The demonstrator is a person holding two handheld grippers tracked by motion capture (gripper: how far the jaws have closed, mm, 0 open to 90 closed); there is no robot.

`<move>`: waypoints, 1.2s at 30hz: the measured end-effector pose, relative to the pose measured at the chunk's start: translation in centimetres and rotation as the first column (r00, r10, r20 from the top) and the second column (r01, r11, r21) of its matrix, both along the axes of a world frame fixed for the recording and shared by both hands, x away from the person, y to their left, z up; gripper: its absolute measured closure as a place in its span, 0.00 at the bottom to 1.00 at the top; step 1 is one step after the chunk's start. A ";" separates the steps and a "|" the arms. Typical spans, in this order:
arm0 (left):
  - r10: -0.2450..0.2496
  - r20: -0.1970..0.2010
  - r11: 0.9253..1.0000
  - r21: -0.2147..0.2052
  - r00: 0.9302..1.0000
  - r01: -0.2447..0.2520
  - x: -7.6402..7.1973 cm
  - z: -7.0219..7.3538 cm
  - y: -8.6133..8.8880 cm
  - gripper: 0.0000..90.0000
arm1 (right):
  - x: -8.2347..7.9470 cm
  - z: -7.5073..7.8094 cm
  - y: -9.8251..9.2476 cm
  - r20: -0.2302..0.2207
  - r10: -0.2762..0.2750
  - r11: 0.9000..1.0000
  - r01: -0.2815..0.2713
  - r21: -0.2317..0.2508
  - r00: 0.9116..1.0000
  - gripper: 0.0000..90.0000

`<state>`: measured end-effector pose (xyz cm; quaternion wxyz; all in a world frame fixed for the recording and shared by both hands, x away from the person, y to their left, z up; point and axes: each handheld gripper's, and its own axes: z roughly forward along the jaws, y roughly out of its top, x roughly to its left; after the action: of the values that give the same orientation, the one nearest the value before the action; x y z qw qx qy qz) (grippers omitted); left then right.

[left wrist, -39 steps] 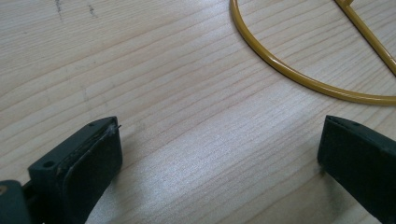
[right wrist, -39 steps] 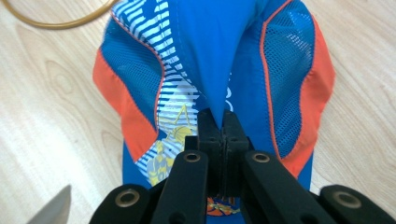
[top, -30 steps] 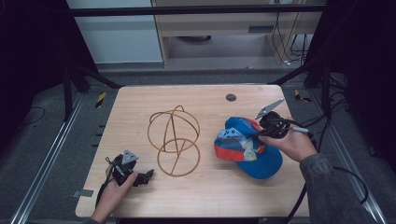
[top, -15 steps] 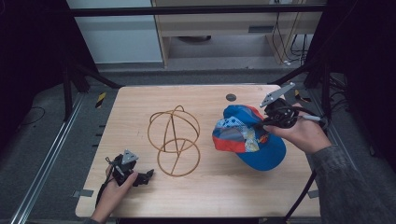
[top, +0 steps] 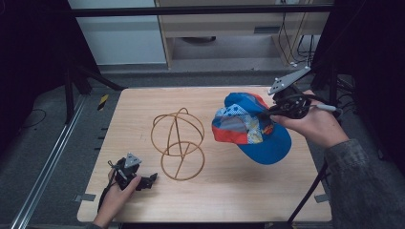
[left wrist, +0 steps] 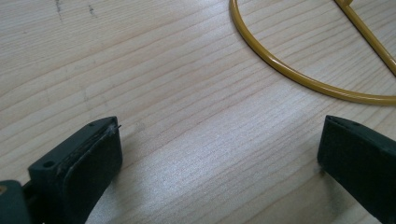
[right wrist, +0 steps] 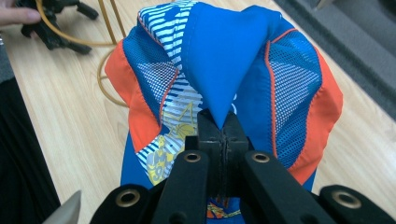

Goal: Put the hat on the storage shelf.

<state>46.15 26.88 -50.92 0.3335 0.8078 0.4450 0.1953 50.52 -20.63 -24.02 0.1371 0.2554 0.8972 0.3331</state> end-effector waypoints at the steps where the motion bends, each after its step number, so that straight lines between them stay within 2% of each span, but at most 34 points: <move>1: 0.000 0.000 1.000 0.000 1.000 0.000 0.0 0.0 0.0 0.00 | 0.0 0.3 0.1 0.006 0.003 1.000 -0.003 0.003 1.000 1.00; 7: 0.000 -0.001 1.000 0.000 1.000 0.000 0.0 0.0 0.0 0.00 | -0.1 1.9 1.0 0.035 0.026 0.999 -0.026 0.018 0.999 1.00; 11: -0.002 -0.001 1.000 0.002 1.000 0.002 0.0 0.0 0.0 0.00 | -0.2 3.4 2.2 0.063 0.056 0.998 -0.058 0.026 0.996 1.00; 17: -0.003 -0.002 1.000 0.004 1.000 0.003 0.0 0.0 0.0 0.00 | -0.2 4.7 4.0 0.093 0.101 0.993 -0.105 0.047 0.991 1.00; 26: -0.004 -0.002 1.000 0.004 1.000 0.004 0.0 0.0 0.0 0.00 | -0.4 5.2 6.3 0.138 0.152 0.983 -0.163 0.079 0.979 1.00; 33: -0.001 -0.001 1.000 0.001 1.000 0.001 0.0 0.0 0.0 0.00 | -0.2 5.3 7.6 0.153 0.171 0.978 -0.187 0.095 0.973 1.00; 36: -0.002 0.001 1.000 0.003 1.000 0.002 0.0 0.0 0.0 0.00 | -0.2 5.6 8.6 0.164 0.190 0.972 -0.208 0.104 0.968 1.00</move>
<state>46.12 26.90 -50.89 0.3325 0.8088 0.4437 0.1961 50.34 -12.01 -18.40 0.1558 0.1454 0.8833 0.4175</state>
